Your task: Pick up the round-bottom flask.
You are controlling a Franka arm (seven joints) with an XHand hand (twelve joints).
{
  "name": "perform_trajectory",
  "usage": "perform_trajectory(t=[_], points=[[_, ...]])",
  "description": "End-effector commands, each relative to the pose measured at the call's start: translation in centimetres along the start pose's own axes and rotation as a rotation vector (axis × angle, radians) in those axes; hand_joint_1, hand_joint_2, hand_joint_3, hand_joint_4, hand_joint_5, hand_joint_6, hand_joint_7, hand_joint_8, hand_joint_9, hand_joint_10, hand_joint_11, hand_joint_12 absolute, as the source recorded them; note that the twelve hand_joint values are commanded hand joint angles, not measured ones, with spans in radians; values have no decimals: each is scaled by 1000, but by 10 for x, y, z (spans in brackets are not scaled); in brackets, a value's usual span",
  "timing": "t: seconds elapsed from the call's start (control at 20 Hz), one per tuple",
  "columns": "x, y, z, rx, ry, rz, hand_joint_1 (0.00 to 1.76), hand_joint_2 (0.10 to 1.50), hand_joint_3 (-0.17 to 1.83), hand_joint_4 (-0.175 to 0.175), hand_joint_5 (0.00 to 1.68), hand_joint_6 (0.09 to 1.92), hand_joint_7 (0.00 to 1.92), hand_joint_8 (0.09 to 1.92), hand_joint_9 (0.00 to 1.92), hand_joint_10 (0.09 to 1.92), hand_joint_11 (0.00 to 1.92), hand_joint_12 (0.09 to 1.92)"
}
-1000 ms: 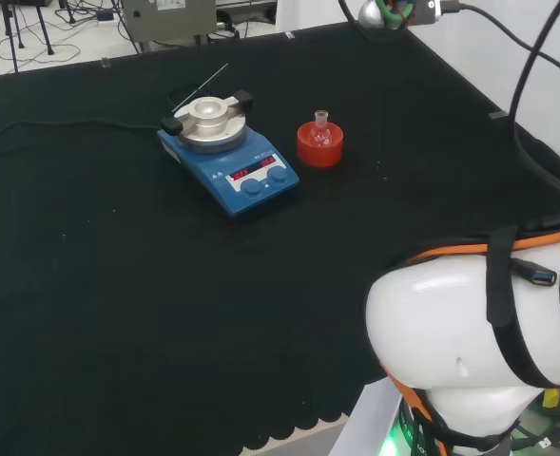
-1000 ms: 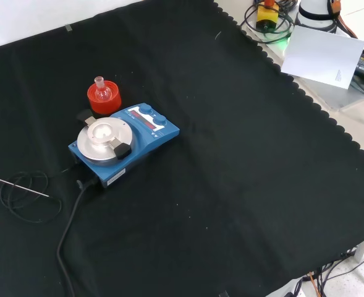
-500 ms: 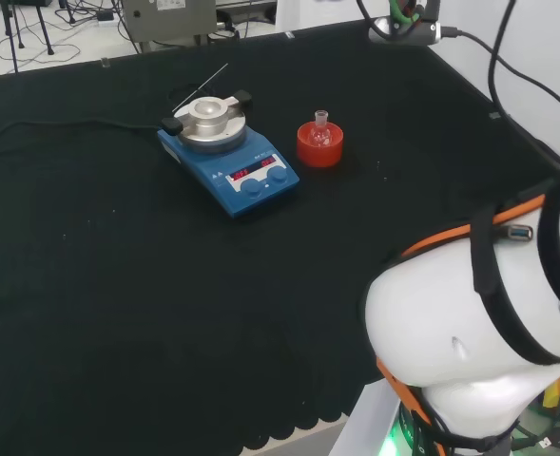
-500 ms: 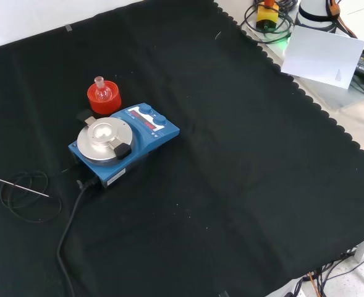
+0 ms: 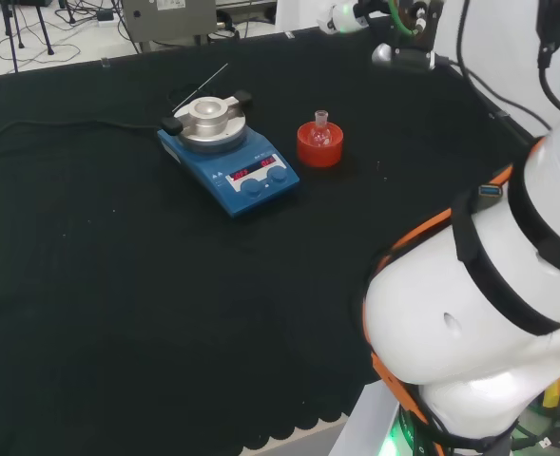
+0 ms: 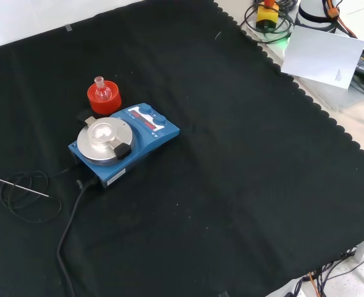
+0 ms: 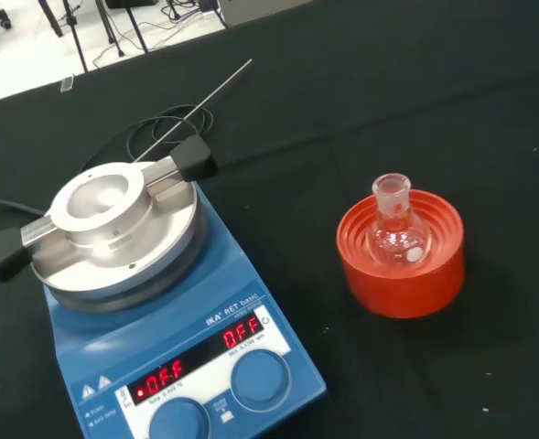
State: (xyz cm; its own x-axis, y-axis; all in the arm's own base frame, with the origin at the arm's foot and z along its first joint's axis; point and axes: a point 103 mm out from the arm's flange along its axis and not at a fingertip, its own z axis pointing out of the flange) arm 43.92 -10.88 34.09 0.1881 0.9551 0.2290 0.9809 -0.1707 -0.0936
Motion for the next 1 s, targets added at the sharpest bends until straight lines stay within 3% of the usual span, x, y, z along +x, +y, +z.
perform_trajectory(t=[0.05,0.55,1.0], points=[[-19,41,29,-29,122,6,469,1118,213,-25,343,87,156,518,251,696,0,1213],[-42,84,91,1,191,27,585,944,381,-37,397,87,188,602,325,717,0,1328],[-52,104,130,30,206,30,640,850,427,-43,425,87,213,627,358,724,0,1360]])
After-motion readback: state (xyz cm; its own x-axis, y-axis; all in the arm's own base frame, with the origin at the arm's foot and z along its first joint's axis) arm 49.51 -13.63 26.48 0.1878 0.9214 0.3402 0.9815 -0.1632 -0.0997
